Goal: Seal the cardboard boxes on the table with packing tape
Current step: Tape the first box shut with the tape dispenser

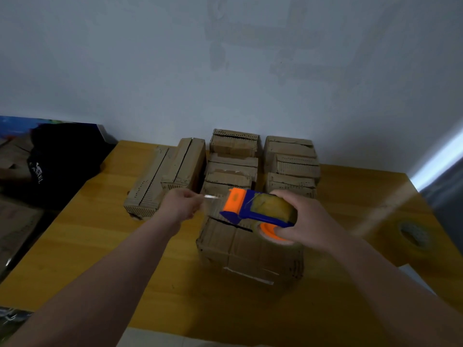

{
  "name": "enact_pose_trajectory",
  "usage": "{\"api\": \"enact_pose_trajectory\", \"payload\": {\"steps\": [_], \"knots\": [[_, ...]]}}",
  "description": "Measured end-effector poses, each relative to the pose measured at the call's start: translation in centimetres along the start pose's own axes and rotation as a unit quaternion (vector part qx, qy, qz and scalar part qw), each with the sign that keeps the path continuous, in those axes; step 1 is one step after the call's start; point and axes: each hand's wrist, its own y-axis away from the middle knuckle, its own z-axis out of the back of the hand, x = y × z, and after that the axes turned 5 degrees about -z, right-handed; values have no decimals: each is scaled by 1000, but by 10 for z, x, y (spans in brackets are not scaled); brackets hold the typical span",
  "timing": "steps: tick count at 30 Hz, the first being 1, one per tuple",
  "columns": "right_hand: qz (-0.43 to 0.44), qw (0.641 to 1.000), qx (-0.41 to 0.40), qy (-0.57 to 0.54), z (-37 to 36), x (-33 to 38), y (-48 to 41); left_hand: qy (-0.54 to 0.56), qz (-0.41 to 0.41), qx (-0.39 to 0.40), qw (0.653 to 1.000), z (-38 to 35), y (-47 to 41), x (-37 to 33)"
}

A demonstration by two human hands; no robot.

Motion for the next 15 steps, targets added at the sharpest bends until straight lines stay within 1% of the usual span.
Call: {"api": "enact_pose_trajectory", "payload": {"steps": [3, 6, 9, 15], "knots": [[1, 999, 1, 40, 5, -5, 0, -47, -17, -27, 998, 14, -7, 23], [12, 996, 2, 87, -2, -7, -5, -101, -20, -39, 994, 5, -12, 43], [3, 993, -5, 116, -7, -5, -7, -153, -26, -63, 986, -5, -13, 52], [-13, 992, -20, 120, -11, 0, -2, -174, -20, -80, 981, -21, -16, 59]]}}
